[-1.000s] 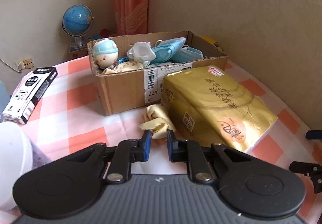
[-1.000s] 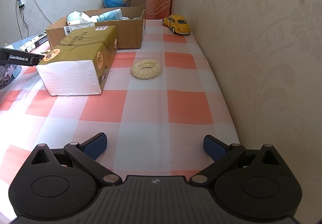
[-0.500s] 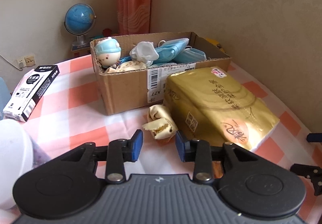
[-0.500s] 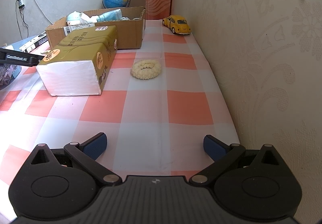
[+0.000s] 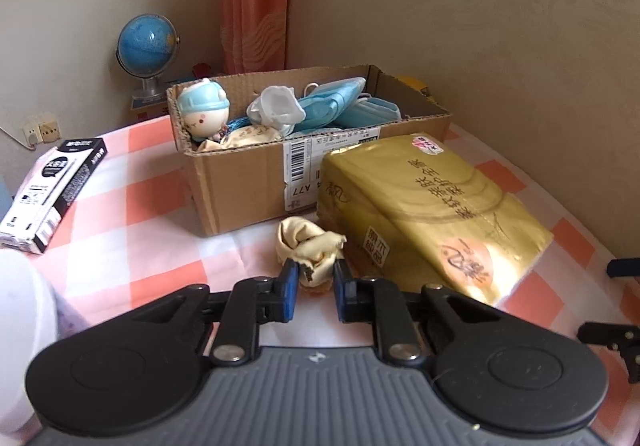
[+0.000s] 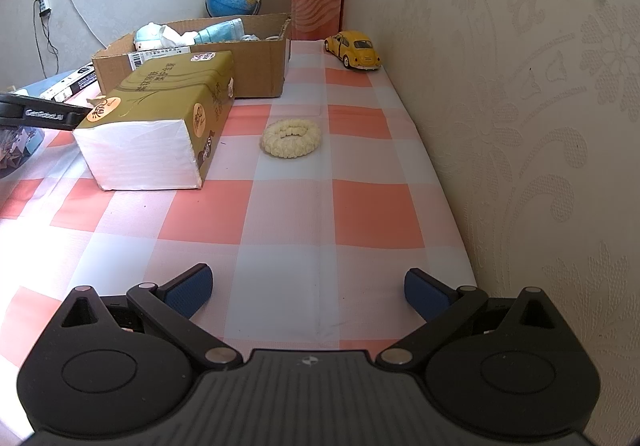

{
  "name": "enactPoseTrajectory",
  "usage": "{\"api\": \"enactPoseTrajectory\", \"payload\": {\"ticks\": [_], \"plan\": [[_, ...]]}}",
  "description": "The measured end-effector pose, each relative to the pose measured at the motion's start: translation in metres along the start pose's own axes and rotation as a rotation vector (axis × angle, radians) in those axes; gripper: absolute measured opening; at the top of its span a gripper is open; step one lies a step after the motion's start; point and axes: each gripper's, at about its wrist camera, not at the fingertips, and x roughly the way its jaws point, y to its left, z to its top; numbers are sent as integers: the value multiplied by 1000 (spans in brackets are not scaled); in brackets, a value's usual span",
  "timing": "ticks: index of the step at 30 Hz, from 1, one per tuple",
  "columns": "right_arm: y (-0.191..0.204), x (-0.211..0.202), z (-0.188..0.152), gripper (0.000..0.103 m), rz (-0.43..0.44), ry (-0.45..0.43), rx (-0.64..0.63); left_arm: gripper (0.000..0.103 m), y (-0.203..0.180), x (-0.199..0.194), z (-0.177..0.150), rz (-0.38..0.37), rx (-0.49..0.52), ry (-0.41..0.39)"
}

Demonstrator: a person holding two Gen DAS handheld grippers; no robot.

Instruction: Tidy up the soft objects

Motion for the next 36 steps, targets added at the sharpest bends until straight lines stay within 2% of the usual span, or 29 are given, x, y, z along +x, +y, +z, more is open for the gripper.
{"api": "enactPoseTrajectory", "payload": {"ticks": [7,9,11,13,24,26,28,36], "plan": [[0,2,3,103,-2,21,-1,18,-3,-27,-16,-16,8,23],[0,2,5,103,-4,31,-4,29,-6,-30,-19,-5,19,24],[0,1,7,103,-15,40,-11,58,-8,-32,-22,14,30,15],[-1,-1,9,103,-34,44,-27,66,-10,-29,-21,19,42,9],[-12,-20,41,100,-23,-25,-69,64,-5,-3,-10,-21,80,35],[-10,-15,51,96,-22,-27,-87,64,-2,0,-8,-26,84,41],[-8,-8,59,86,-18,-29,-101,64,0,3,-5,-31,91,45],[-2,28,80,74,19,-9,-130,58,5,14,-2,-84,103,59]]}}
